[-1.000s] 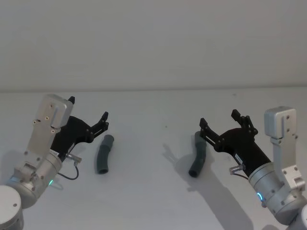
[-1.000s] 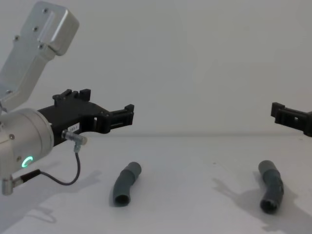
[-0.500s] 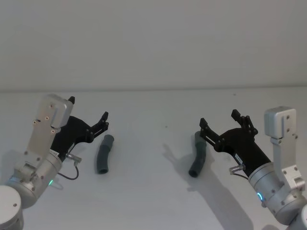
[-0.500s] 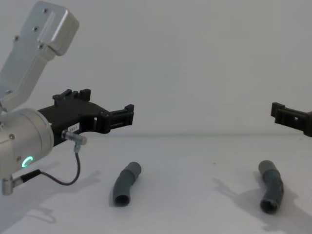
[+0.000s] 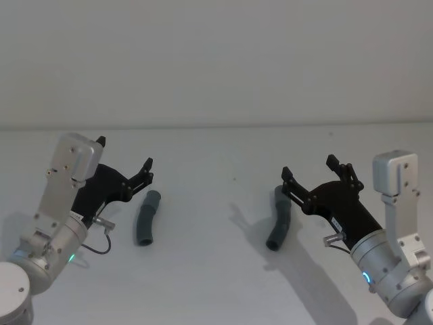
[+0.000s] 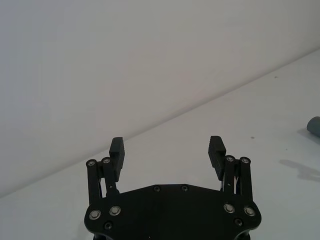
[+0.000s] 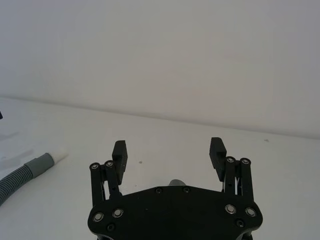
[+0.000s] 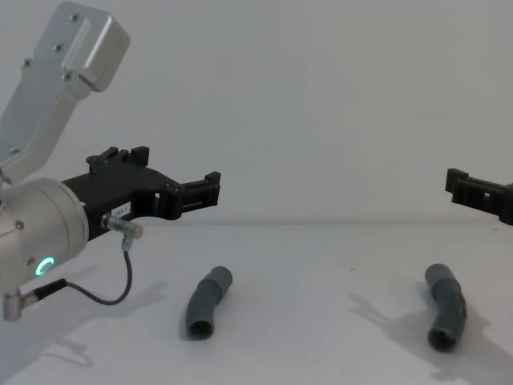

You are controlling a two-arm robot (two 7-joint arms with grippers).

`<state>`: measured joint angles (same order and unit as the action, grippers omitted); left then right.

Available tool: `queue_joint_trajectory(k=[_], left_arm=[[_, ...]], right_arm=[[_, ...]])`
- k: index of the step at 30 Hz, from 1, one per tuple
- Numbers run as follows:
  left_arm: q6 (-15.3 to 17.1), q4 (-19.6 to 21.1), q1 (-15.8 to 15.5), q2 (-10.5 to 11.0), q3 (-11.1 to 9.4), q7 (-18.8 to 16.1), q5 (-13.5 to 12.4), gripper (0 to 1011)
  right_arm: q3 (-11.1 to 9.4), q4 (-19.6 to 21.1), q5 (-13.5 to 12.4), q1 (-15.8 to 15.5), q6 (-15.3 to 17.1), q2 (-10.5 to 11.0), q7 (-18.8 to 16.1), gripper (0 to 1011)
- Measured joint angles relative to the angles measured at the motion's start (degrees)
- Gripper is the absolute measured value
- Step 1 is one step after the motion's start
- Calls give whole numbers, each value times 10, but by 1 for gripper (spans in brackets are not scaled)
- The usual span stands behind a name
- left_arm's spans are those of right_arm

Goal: Use both hands to pick up one end of the pipe from the table, align the ends, and insert them.

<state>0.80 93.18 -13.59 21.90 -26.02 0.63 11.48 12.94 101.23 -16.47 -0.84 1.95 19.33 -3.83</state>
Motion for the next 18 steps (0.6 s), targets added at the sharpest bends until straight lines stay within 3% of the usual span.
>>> queue_joint_trajectory(k=[18], left_arm=[[0, 0, 0, 0, 0, 0, 0, 1001]], right_arm=[[0, 0, 0, 0, 0, 0, 0, 1002]])
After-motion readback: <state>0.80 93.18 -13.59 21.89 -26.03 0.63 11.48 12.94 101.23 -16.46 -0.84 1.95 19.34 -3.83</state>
